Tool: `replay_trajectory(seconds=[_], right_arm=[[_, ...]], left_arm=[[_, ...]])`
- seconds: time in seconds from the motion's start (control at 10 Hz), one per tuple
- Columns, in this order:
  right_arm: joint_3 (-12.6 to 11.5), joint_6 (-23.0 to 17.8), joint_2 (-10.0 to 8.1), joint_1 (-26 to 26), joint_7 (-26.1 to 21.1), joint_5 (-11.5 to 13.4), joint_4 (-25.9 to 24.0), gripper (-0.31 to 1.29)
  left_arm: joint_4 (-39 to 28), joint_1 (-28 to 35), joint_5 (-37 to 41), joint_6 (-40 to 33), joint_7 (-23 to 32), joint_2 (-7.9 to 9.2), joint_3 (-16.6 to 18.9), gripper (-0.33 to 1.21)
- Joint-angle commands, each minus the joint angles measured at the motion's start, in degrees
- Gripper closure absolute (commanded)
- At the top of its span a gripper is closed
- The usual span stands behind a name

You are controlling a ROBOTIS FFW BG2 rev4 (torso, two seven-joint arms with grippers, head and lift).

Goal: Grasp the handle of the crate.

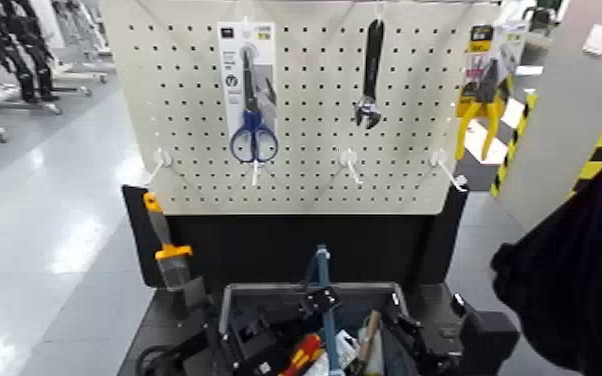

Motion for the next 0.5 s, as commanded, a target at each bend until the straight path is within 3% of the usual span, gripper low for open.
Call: replay_trajectory(seconds=[0.1,0.5], right_arm=[[0.13,0.08,0.00,-0.09,0.00,0.26,0.00,0.15],[0.22,0.26,0.00,-0.35,0.00,0.87,-0.17,0.15]], left_arm=[[0.07,0.05,0.02,0.00,0.00,0.04,0.00,1.18],[0.24,0.05,0.02,-0.09,-0.08,0.04,0.00,1.18]])
